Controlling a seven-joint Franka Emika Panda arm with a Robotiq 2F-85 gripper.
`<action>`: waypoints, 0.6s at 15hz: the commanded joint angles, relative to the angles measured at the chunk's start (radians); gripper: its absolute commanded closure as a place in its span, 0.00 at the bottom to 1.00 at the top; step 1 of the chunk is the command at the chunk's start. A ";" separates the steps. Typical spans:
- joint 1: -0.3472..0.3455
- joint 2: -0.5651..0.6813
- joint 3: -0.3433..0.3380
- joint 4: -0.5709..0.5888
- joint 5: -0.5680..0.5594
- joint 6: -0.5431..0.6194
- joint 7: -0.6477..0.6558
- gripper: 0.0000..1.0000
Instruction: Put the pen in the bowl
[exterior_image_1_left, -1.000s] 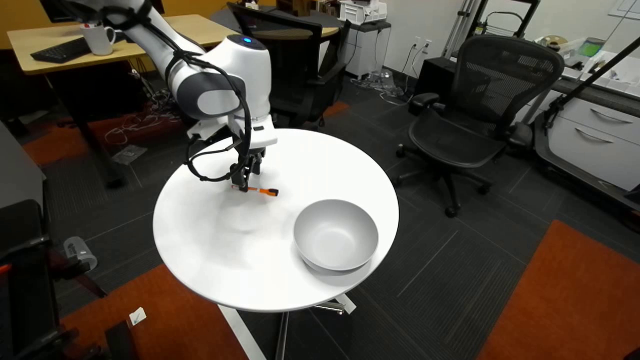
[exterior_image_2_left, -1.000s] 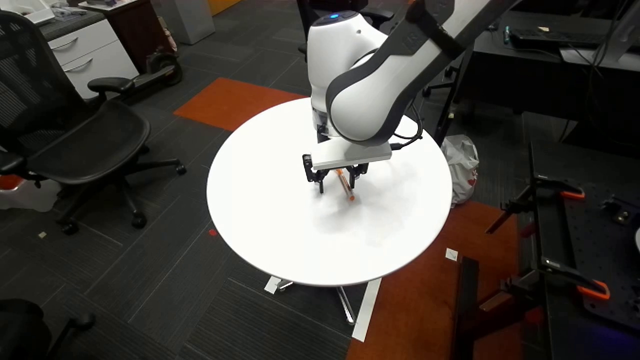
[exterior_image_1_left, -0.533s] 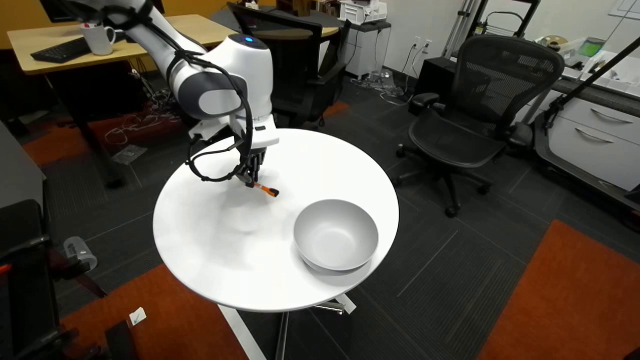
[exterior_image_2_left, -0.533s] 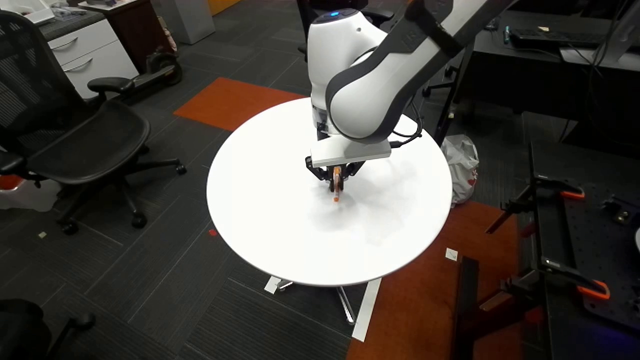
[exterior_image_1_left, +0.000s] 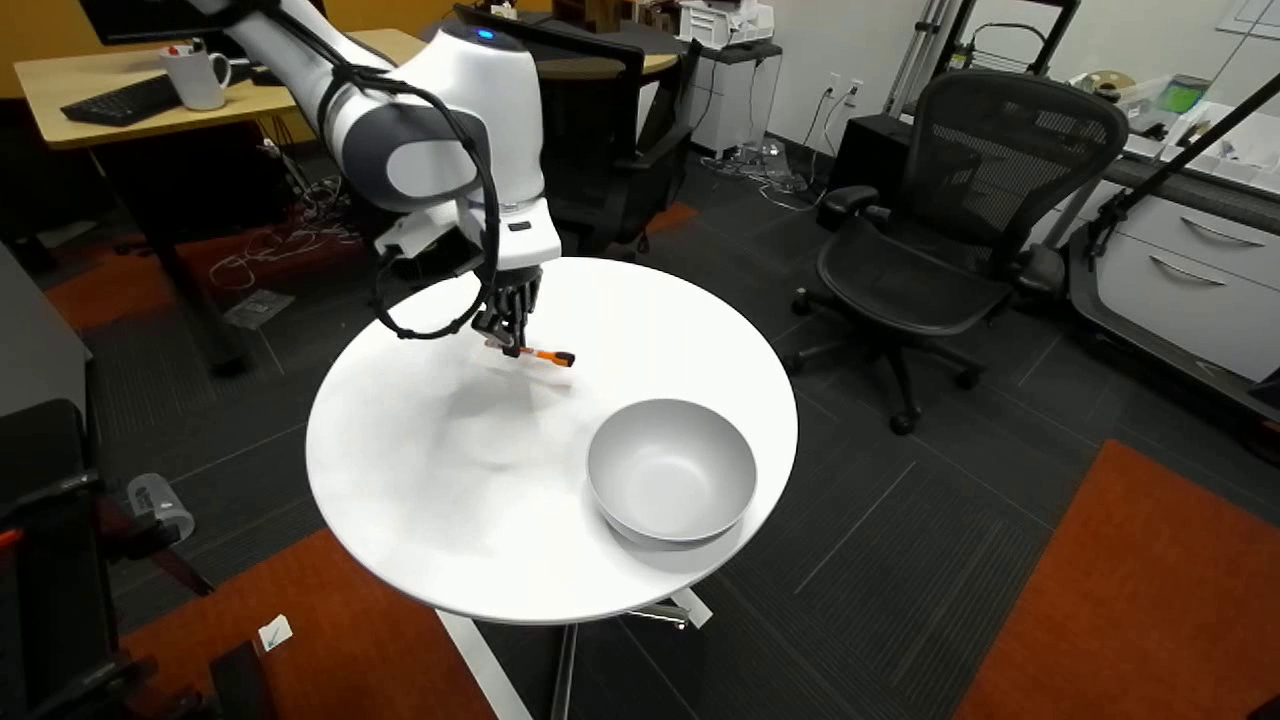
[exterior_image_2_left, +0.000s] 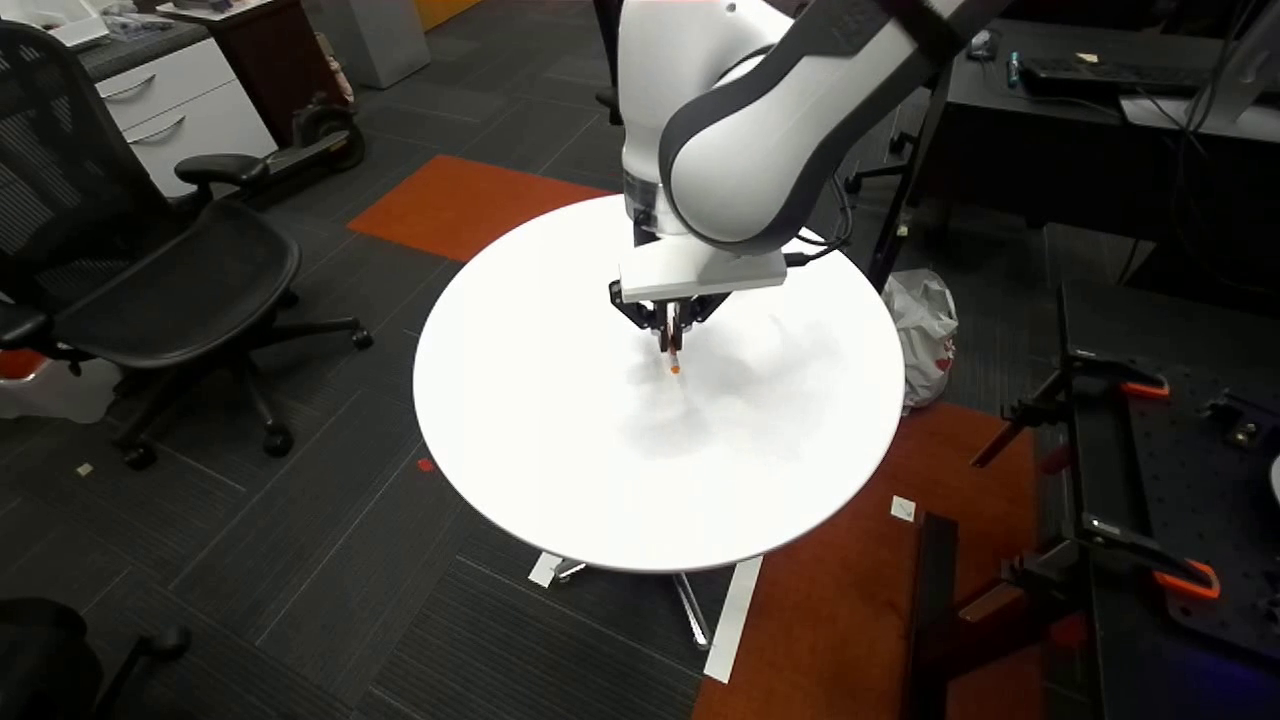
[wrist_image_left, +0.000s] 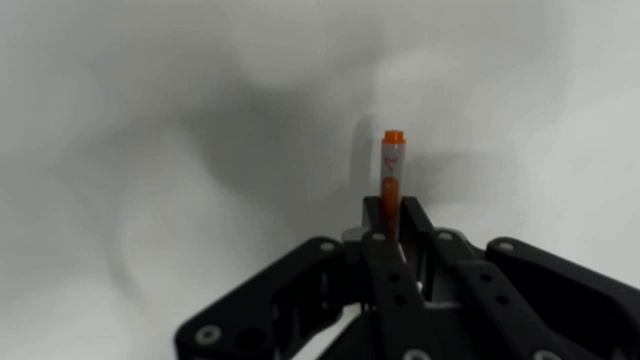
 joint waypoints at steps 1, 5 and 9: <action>0.064 -0.189 -0.079 -0.159 -0.084 0.027 0.100 0.97; 0.061 -0.322 -0.138 -0.250 -0.208 0.020 0.216 0.97; -0.008 -0.397 -0.155 -0.293 -0.283 0.024 0.266 0.97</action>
